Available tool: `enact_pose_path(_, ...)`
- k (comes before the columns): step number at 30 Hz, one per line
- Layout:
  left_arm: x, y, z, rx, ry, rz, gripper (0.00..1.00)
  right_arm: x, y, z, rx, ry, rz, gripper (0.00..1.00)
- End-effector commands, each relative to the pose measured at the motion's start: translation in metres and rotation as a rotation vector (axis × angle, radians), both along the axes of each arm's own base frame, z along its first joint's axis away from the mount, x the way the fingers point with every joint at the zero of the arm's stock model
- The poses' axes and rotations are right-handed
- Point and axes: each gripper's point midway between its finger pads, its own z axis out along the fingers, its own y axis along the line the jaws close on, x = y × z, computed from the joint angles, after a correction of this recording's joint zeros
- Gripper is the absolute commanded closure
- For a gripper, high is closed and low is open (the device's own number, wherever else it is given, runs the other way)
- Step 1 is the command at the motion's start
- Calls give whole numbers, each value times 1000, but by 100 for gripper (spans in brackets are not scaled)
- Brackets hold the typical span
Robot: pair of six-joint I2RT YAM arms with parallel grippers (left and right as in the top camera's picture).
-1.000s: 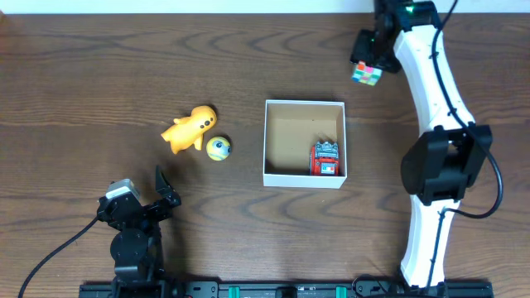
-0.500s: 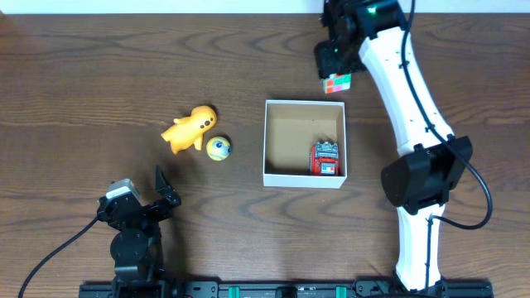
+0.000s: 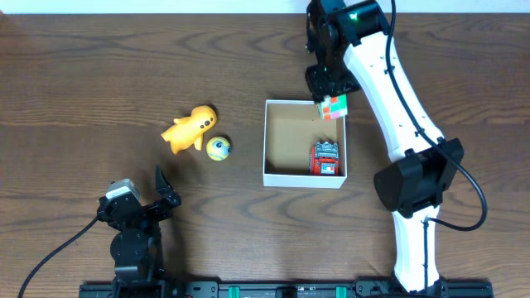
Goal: Pack container
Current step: 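Lower the Rubik's cube into the box beside the car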
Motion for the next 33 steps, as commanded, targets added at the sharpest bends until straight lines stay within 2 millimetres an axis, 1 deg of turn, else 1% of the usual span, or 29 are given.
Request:
enact_pose_path(1, 0, -1, 2, 10, -5, -4, 2, -12, 14, 23, 49, -23, 45, 40)
enact_pose_path(10, 0, -1, 2, 10, -5, -4, 2, -19, 25, 22, 48, -11, 73, 41)
enact_pose_path(17, 0, -1, 2, 10, -5, -4, 2, -22, 25, 13, 39, 9, 73, 40)
enact_pose_path(24, 0, -1, 2, 10, -5, -4, 2, -29, 22, -4, 15, 64, 74, 40)
enact_pose_path(28, 0, -1, 2, 10, -5, -4, 2, -33, 20, -15, 2, 91, 113, 40)
enact_pose_path(33, 0, -1, 2, 10, -5, -4, 2, -28, 21, -27, 1, 84, 120, 41)
